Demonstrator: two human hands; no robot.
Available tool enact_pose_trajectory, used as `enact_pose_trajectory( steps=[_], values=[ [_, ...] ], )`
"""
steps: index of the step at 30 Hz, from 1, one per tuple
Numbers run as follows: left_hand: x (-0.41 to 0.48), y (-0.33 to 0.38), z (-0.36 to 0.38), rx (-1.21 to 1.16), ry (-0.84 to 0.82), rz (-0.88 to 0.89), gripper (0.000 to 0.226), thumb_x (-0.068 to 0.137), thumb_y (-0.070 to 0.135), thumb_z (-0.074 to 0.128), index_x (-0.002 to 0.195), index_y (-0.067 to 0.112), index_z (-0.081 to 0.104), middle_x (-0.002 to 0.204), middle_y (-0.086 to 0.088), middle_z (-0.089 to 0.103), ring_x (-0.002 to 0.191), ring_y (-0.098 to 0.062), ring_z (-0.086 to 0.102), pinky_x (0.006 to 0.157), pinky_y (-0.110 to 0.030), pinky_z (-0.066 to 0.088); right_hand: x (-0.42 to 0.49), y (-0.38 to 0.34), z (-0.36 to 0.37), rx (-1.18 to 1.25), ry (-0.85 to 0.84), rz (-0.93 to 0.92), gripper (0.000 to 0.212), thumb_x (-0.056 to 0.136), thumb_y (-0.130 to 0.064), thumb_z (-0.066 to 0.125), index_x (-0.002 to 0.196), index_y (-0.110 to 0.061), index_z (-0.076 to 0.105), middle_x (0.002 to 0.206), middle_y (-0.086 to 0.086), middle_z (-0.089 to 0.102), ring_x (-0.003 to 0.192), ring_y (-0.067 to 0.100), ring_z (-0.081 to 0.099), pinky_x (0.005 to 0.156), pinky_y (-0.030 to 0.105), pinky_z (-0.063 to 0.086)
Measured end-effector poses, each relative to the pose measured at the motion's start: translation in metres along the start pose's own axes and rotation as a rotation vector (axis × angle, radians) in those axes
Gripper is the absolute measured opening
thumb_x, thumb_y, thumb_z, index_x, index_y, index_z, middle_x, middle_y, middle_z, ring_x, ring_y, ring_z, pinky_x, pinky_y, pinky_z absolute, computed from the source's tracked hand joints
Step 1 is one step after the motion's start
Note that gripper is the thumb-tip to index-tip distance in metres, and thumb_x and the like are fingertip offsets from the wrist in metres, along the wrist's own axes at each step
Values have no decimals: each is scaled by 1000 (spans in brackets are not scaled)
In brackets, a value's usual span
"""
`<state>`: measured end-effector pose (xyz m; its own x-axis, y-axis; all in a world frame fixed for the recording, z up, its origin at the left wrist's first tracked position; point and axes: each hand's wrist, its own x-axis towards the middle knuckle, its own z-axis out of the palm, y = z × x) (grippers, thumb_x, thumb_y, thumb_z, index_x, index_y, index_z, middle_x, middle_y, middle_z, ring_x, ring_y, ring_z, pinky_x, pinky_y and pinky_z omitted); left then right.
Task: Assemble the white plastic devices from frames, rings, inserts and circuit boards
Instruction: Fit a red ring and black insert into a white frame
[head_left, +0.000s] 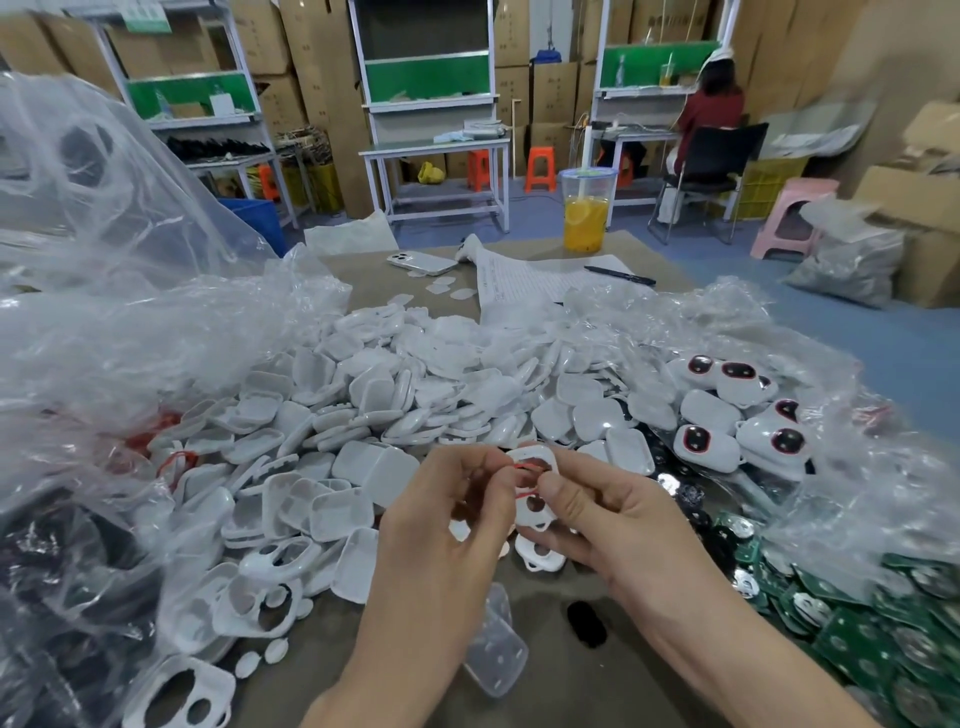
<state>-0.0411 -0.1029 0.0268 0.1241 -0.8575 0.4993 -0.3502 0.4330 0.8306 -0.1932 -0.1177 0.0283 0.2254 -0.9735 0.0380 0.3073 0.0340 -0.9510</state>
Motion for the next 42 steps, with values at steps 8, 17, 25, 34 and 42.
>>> enact_pose_trajectory(
  steps=[8,17,25,34,42],
  values=[
    [-1,-7,0,49,-3,59,2,92,39,64,91,40,63,87,14,70,83,-10,69,68,-10,48,-3,-3,0,-135,-7,-42,31,85,-24,65,115,-19,73,104,1,78,100,16,73,79,22,58],
    [1,-8,0,89,24,70,4,91,39,64,90,43,62,87,15,68,83,-7,67,67,-8,46,-4,-4,6,-168,-18,-47,25,86,-24,67,98,-42,79,100,-1,78,100,12,73,80,21,58],
    [1,-9,0,-51,-37,-114,11,93,30,70,90,41,68,85,14,73,83,-7,70,69,-13,50,-4,-4,4,-184,-5,-29,21,85,-31,68,101,-41,78,101,-4,78,99,12,73,80,21,58],
    [4,-8,-1,48,-59,-12,18,93,22,71,91,39,71,91,16,70,85,-4,69,69,-9,47,-1,0,2,-117,1,52,21,82,-34,72,102,-32,79,103,3,78,101,16,73,80,19,57],
    [8,-12,-14,151,-209,119,25,92,25,70,111,42,71,102,17,63,97,-7,65,80,-9,45,-2,-2,-3,-36,-39,101,29,81,-37,72,107,-24,79,112,7,75,109,16,70,86,23,57]
  ],
)
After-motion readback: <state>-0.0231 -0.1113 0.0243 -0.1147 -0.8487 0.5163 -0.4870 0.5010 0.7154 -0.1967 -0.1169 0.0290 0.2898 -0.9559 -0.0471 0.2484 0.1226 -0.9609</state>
